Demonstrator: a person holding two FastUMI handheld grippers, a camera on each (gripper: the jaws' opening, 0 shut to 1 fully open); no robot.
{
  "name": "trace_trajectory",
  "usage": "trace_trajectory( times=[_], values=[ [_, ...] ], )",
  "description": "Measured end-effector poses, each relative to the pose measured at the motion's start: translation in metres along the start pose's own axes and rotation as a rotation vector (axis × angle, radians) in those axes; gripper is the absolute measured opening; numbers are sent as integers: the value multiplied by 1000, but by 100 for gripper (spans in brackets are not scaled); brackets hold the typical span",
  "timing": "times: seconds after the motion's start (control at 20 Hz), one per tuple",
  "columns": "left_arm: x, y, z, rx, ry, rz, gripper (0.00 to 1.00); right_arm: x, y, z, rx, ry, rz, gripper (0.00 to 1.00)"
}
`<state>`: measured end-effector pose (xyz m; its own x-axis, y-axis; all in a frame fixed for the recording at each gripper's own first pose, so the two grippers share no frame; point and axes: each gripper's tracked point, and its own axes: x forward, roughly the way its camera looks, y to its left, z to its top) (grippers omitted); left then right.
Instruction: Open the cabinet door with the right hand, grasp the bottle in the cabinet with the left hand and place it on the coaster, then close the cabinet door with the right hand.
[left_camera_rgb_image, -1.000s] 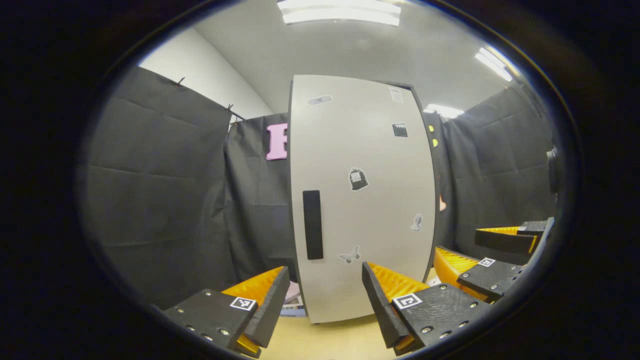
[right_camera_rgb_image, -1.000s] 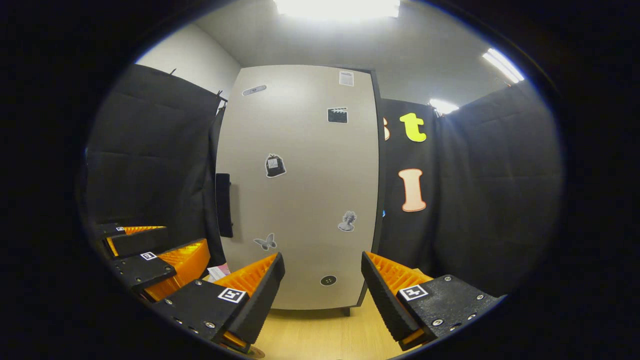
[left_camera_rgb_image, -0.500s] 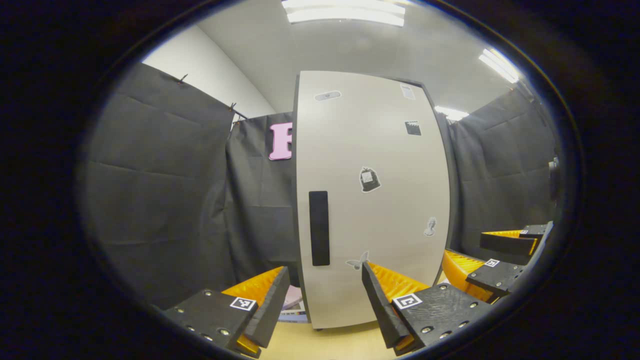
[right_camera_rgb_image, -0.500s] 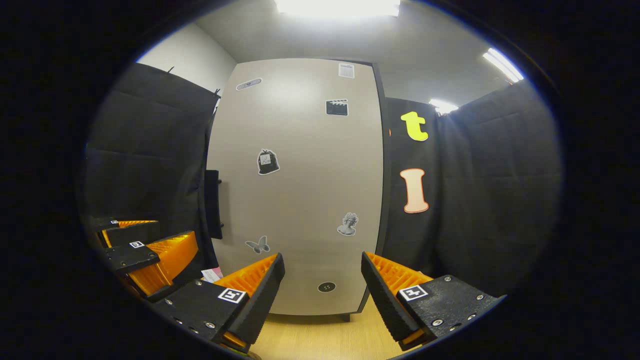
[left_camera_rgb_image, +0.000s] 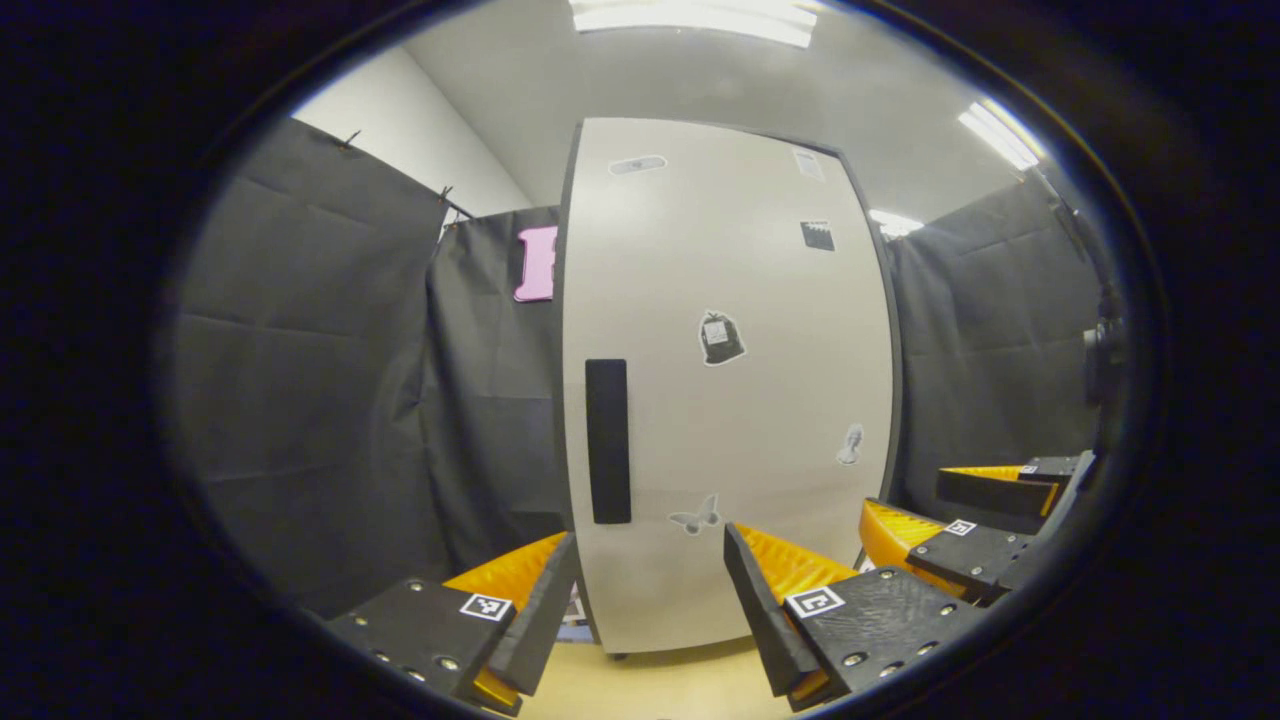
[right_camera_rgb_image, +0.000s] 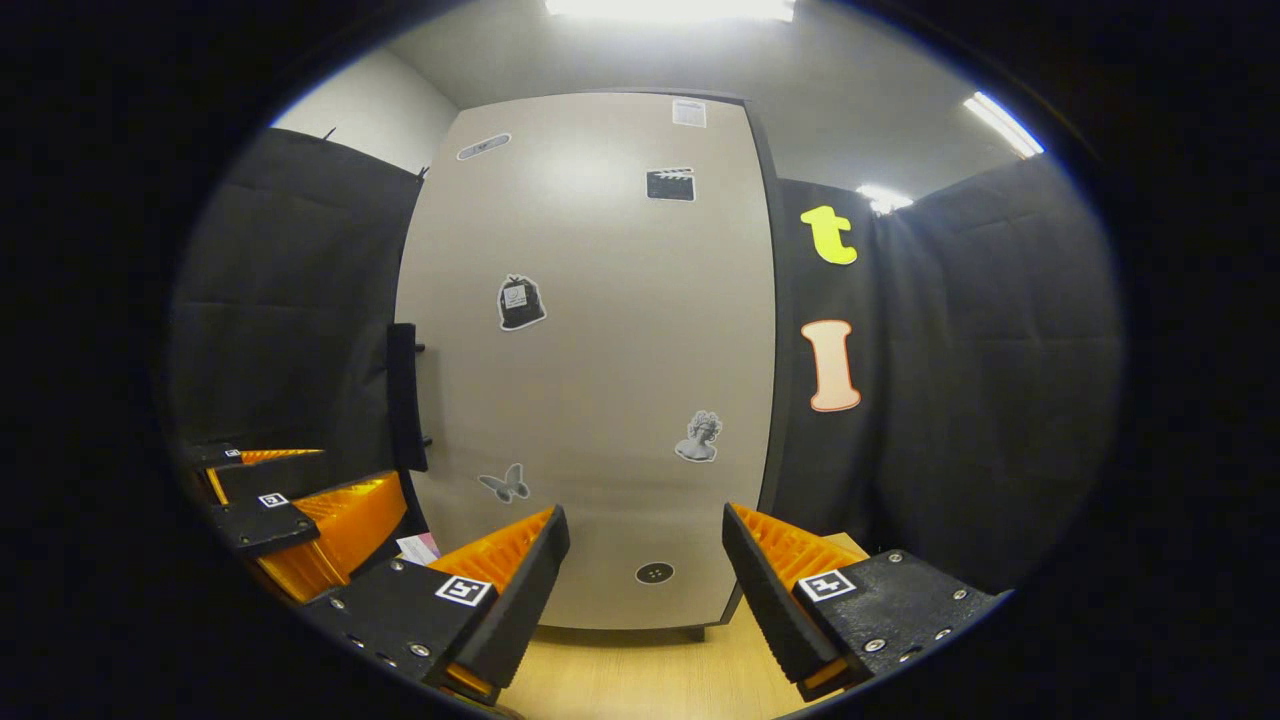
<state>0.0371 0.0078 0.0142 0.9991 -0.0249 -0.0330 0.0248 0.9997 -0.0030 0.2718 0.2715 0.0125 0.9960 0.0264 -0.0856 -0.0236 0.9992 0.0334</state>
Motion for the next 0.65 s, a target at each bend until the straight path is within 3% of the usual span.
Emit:
trace_trajectory(
  times=[0.65],
  values=[
    [1, -21, 18, -17, -24, -49, 83, -9, -18, 23, -28, -44, -29, 95]
  ],
)
